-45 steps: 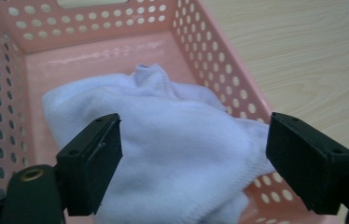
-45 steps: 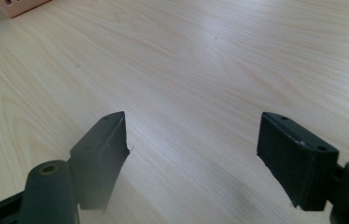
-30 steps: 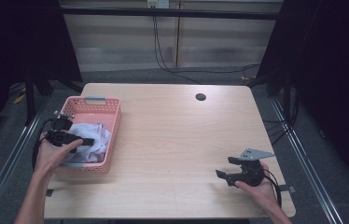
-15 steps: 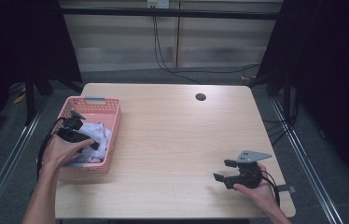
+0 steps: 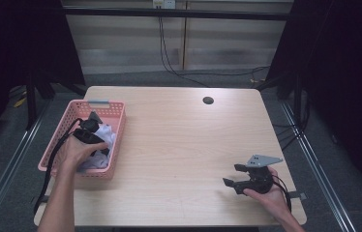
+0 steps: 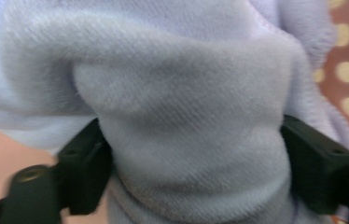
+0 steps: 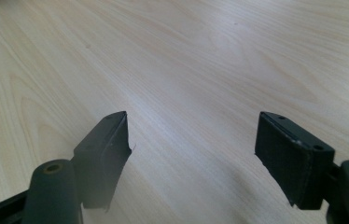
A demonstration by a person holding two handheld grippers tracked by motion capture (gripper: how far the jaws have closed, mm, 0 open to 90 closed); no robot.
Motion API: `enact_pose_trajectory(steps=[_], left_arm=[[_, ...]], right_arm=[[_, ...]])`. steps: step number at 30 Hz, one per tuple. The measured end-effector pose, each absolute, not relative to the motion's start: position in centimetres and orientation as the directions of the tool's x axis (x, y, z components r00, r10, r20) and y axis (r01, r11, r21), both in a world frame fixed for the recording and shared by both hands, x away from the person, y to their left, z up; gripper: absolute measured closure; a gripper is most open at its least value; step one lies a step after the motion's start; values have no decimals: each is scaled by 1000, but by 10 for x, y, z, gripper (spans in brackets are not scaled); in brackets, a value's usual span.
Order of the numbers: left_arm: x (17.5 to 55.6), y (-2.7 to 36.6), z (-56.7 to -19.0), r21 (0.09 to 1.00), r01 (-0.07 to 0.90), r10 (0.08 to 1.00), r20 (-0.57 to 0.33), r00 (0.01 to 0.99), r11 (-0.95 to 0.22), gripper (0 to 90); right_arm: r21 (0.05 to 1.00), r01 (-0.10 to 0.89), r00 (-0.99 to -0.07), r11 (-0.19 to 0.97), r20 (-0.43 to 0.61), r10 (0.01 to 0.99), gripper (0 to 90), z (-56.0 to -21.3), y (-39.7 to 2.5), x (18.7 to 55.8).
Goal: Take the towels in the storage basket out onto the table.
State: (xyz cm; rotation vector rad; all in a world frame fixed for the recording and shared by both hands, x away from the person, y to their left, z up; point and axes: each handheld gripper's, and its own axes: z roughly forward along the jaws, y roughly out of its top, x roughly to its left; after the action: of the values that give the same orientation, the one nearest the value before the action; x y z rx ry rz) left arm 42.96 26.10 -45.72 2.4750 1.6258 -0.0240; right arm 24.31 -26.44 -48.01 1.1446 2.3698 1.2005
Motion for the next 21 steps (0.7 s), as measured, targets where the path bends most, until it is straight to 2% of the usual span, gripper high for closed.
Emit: enact_pose_trajectory(steps=[3,4,6,10,15,21], left_arm=[[428,263,-456,152,908,903,-128,409,-390,268],[426,266,-456,174,906,901,-141,410,-385,268],[422,272,-455,214,897,891,-164,424,-388,335],[420,280,-453,251,889,879,-196,435,-383,376],[414,282,-449,303,871,873,-187,451,-386,406],[405,299,-439,382,866,870,-241,430,-322,417]], right_arm=[[769,534,-659,351,118,743,257,-480,-265,243],[770,533,-657,351,115,745,257,-480,-266,243],[770,537,-649,346,114,752,257,-479,-268,242],[769,539,-644,345,112,757,257,-479,-268,242],[768,541,-639,342,111,762,257,-479,-267,243],[771,542,-631,335,109,769,257,-479,-269,244]])
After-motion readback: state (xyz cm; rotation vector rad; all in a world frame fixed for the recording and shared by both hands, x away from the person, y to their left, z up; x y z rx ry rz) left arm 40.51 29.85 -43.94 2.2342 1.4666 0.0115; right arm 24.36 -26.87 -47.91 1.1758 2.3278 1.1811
